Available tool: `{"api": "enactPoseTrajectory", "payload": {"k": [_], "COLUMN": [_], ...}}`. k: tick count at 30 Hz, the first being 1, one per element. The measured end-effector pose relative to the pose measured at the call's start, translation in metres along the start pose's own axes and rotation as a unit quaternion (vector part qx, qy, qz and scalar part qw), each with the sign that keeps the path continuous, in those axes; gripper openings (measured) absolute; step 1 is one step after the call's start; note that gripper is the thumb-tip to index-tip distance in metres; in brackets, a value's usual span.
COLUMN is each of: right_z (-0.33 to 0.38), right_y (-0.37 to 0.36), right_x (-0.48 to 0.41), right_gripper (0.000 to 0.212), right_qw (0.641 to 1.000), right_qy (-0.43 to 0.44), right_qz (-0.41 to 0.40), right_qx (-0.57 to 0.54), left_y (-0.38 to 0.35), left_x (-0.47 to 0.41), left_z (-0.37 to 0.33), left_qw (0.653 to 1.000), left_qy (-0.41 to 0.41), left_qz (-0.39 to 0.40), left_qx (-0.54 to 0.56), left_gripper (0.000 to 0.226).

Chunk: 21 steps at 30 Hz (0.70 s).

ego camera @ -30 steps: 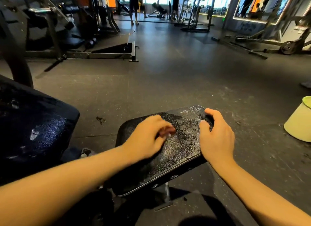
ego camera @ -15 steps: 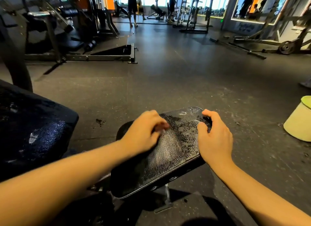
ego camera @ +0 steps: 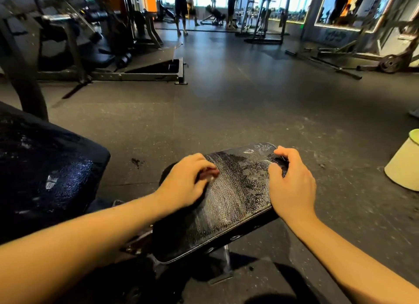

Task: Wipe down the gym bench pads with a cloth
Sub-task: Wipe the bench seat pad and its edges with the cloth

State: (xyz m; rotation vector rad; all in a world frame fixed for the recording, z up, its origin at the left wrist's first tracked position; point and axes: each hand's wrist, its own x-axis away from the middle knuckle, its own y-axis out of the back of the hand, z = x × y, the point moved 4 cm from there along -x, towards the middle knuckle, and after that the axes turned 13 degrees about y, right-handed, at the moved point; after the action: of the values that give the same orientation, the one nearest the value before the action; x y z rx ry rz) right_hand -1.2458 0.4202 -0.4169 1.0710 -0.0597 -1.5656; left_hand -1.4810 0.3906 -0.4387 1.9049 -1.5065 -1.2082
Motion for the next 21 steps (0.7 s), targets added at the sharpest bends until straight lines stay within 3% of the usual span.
{"api": "enactPoseTrajectory", "payload": {"k": [2,4,6,9,11,14,16,17,19,21], "right_z": [0.0,-0.001,-0.003,-0.004,-0.004,-0.003,-0.002,-0.002,-0.002,-0.002], "right_y": [0.0,0.0,0.0,-0.001,-0.001,0.0,0.001,0.001,0.001,0.0], "right_x": [0.001,0.001,0.001,0.0,-0.001,-0.001,0.0,0.0,-0.001,-0.001], "right_gripper": [0.034,0.028,0.027,0.027,0.027,0.026,0.026,0.025,0.025,0.024], "right_qw": [1.0,1.0,1.0,1.0,1.0,1.0,1.0,1.0,1.0,1.0], "right_qy": [-0.001,-0.002,-0.001,-0.002,-0.001,-0.001,-0.002,-0.002,-0.004,-0.004], "right_qz": [0.001,0.003,0.003,0.006,0.007,0.008,0.009,0.01,0.012,0.01], "right_qx": [-0.002,0.001,0.006,0.012,0.014,0.014,0.013,0.012,0.012,0.016], "left_y": [0.002,0.001,0.003,0.004,0.006,0.009,0.012,0.012,0.013,0.015], "left_x": [-0.028,-0.021,0.013,0.077,0.073,0.013,-0.014,-0.013,0.011,0.058], "left_z": [0.029,0.021,-0.013,-0.05,-0.032,0.036,0.067,0.067,0.036,-0.006], "left_qw": [0.992,0.99,0.997,0.987,0.989,0.998,0.983,0.98,0.991,0.998], "left_qy": [0.117,0.134,0.072,-0.097,-0.112,0.053,0.172,0.189,0.132,-0.002], "left_qz": [-0.037,-0.046,-0.014,0.1,0.095,-0.02,-0.038,-0.037,-0.008,0.054], "left_qx": [-0.022,-0.026,0.03,0.075,0.025,-0.02,-0.047,-0.053,-0.025,0.019], "left_gripper": [0.02,0.018,0.019,0.021,0.023,0.02,0.016,0.016,0.016,0.016]}}
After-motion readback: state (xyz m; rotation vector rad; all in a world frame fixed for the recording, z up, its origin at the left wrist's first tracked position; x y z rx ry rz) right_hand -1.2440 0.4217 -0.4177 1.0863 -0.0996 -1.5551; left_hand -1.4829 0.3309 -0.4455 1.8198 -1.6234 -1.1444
